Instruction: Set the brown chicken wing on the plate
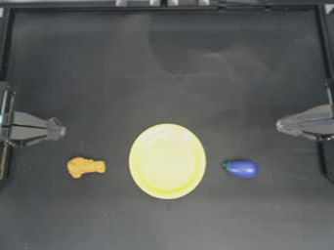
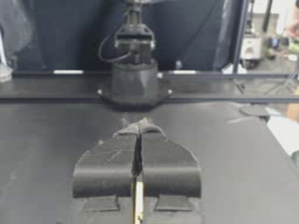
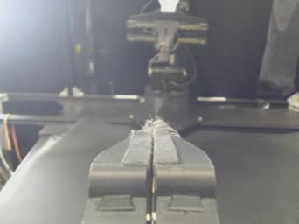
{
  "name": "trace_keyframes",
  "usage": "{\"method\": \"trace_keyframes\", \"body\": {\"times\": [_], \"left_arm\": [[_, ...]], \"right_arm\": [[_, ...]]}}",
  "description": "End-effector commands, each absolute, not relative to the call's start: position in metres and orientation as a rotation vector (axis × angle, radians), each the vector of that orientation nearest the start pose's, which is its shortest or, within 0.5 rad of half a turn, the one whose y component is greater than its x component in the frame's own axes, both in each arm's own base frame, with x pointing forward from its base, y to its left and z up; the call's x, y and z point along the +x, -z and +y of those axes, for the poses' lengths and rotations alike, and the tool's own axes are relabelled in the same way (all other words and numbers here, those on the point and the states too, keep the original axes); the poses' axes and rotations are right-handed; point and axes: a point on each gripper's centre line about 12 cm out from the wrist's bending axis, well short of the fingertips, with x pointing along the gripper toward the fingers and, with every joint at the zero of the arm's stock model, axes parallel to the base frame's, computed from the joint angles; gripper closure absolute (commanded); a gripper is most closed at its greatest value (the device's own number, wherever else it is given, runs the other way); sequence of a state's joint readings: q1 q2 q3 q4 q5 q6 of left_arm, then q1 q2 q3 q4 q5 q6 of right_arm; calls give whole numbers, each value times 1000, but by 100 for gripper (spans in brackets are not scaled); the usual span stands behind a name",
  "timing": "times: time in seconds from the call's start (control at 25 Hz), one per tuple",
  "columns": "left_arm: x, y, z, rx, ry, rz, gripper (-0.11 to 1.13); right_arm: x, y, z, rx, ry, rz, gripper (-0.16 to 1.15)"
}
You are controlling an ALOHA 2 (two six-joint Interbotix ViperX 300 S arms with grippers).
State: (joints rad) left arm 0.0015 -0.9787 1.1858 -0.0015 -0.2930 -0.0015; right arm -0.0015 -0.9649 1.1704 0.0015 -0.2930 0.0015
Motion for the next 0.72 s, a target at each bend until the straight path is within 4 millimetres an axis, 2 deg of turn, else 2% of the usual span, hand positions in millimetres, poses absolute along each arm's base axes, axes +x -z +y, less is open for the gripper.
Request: {"method": "trace_keyframes", "body": {"times": [0.04,0.2,0.32,0.44,0.48,0.56,0.6,0.64,0.68,0.72], "left_arm": [[194,-292,1,-6,-3,-97,102],[191,-297,1,0,-5,-115,94],[191,-298,1,6,-4,-117,94],[191,-299,1,2,-5,-118,85],[192,-300,1,2,-5,-120,78],[192,-300,1,2,-5,-118,54],[192,-301,0,3,-3,-118,39],[192,-300,1,8,-4,-117,18],[192,-300,1,11,-4,-117,1],[193,-301,1,11,-4,-117,-8]], "right_arm": [[198,-294,-1,3,2,-89,102],[198,-293,0,-2,2,-86,92],[198,-293,0,-6,2,-86,87],[198,-295,0,-20,0,-90,79],[198,-295,0,-27,-2,-89,73],[198,-294,1,-43,-6,-87,52],[198,-294,1,-48,-7,-87,39],[198,-293,1,-46,-8,-86,24],[198,-293,1,-46,-8,-86,4],[198,-293,1,-45,-7,-86,-9]]}}
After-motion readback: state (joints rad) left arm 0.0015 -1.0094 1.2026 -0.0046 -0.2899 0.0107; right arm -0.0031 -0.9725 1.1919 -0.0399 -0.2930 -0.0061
